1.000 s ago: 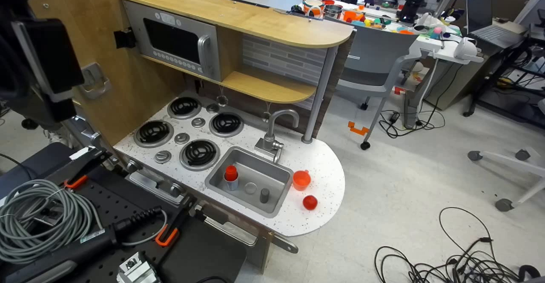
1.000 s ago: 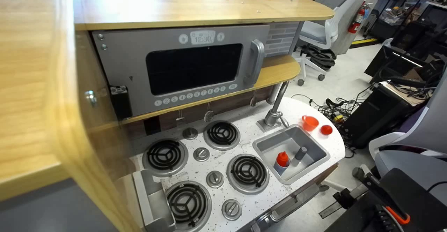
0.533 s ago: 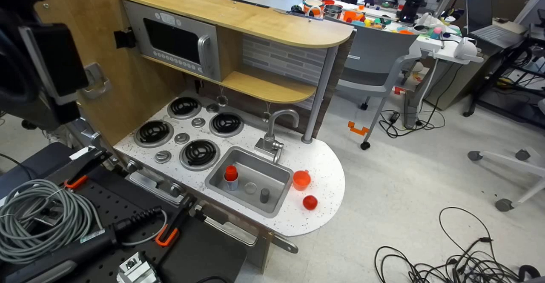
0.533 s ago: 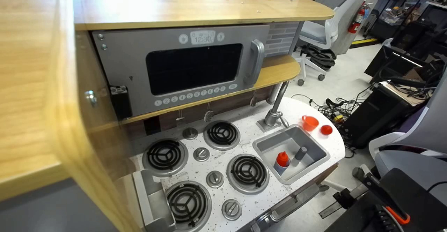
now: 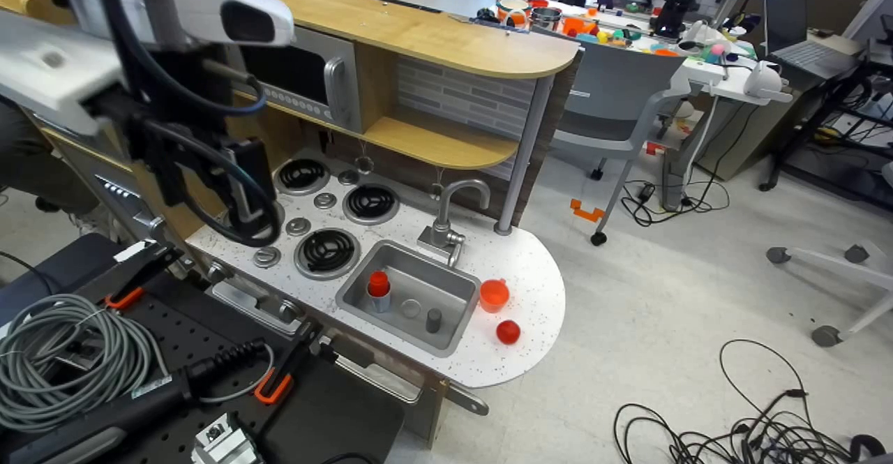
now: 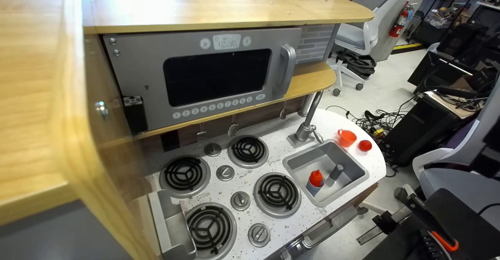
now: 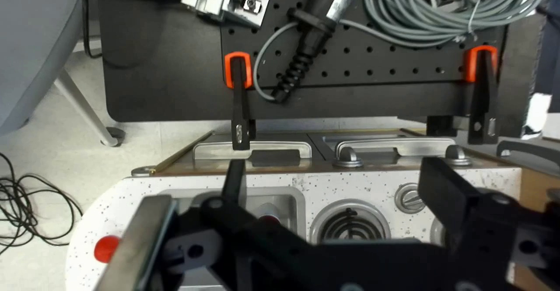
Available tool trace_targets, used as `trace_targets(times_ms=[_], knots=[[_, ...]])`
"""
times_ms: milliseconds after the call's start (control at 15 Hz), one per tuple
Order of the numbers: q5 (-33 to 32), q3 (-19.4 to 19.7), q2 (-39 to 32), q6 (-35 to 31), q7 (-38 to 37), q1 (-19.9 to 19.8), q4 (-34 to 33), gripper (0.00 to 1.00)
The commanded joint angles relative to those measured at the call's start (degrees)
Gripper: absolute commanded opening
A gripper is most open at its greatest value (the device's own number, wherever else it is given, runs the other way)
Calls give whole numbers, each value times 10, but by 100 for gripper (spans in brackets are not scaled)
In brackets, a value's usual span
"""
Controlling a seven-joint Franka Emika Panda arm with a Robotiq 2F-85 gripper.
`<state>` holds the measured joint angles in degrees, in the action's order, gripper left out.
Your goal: Remove the squeeze bottle from the sink and put it on the sink counter
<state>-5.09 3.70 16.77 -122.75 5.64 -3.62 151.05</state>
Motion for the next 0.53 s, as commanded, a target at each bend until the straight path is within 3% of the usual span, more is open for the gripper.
trace_targets(times_ms=[0, 467], knots=[[-25, 10, -114, -112, 8, -11, -27, 100], [-66, 25, -281, -265, 10, -22, -85, 100]])
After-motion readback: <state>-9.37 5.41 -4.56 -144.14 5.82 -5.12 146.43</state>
